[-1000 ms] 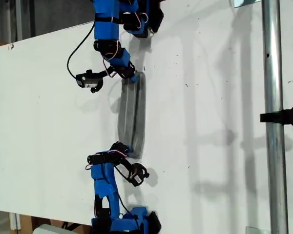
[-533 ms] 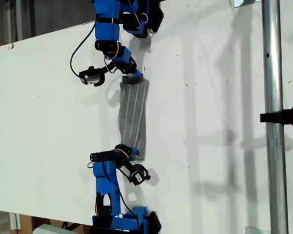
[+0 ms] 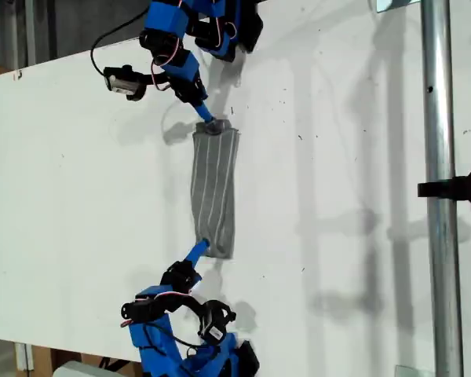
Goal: Grasp corners of a towel and fold twice.
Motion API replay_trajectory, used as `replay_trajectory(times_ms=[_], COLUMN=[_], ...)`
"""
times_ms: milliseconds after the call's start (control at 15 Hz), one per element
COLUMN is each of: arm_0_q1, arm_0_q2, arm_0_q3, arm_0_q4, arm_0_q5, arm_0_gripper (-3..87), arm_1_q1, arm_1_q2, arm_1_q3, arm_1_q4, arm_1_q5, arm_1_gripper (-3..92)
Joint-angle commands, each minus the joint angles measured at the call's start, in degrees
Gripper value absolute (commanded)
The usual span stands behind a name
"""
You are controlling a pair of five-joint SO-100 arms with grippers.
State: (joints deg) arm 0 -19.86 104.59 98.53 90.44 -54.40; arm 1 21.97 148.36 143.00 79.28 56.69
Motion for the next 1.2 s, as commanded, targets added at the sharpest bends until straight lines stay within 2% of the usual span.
replay_trajectory(times_ms=[0,133,333,467,600,933,1067,1133], arm_0_q1=[3.43,6.50,10.99,12.74,14.15,16.17,16.61,16.70], arm_0_q2=[18.72,39.46,62.40,78.31,94.75,94.39,94.39,94.39], arm_0_q3=[16.00,34.72,53.88,62.84,69.26,71.72,71.72,71.72], arm_0_q4=[-10.72,-19.86,-25.58,-25.75,-23.91,-24.26,-24.26,-24.26], arm_0_q5=[-2.46,-4.92,-9.93,-9.32,-7.65,-8.61,-8.53,-8.44], arm_0_gripper=[44.1,28.0,15.3,9.8,7.1,7.8,7.8,7.8], arm_1_q1=[-0.62,-3.96,-6.94,-6.50,-5.54,-4.83,-5.63,-6.15], arm_1_q2=[10.90,18.98,19.69,14.24,3.96,-30.32,-42.19,-43.42], arm_1_q3=[2.81,5.98,5.36,5.10,7.12,0.79,-5.98,-5.98], arm_1_q4=[2.99,4.66,7.03,5.89,-2.64,-29.53,-34.80,-40.61], arm_1_q5=[6.06,10.46,16.79,19.69,21.09,19.78,19.07,19.07], arm_1_gripper=[35.8,37.0,38.2,40.7,42.3,42.0,42.6,40.5])
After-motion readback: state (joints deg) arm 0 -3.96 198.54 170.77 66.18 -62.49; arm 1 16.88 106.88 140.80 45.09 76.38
